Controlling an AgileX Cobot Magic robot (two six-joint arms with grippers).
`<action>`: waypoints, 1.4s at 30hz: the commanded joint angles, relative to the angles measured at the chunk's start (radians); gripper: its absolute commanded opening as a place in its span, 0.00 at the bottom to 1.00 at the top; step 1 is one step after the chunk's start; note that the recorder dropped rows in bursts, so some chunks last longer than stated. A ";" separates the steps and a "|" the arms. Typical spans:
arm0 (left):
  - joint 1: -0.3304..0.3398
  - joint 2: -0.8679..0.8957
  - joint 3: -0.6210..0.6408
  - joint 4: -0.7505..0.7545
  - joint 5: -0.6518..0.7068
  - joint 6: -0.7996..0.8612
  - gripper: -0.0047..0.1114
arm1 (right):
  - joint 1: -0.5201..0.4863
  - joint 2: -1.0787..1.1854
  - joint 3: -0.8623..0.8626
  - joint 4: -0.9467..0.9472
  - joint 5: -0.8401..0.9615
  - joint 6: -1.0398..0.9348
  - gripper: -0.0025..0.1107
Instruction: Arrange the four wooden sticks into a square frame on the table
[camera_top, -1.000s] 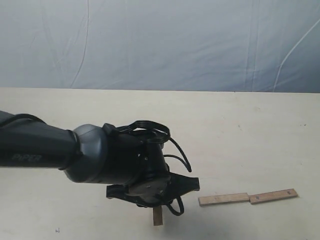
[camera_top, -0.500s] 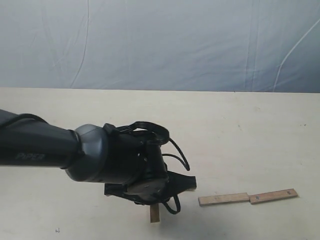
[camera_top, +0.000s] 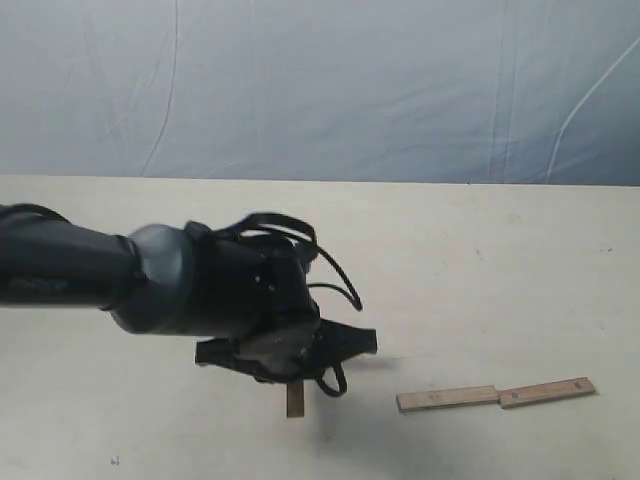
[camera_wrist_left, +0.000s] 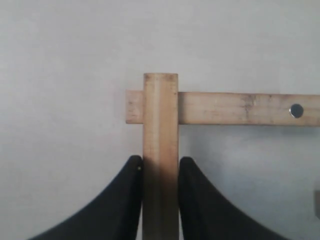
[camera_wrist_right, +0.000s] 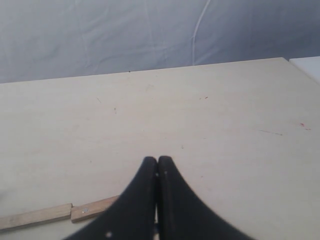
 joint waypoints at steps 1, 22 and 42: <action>0.066 -0.064 -0.026 -0.040 0.022 0.144 0.04 | 0.002 -0.004 0.005 -0.004 -0.008 0.000 0.01; 0.352 0.075 -0.083 -0.229 -0.154 0.578 0.04 | 0.002 -0.004 0.005 -0.006 -0.008 0.000 0.01; 0.352 -0.159 -0.104 -0.197 0.074 0.689 0.04 | 0.002 -0.004 0.005 -0.004 -0.008 0.000 0.01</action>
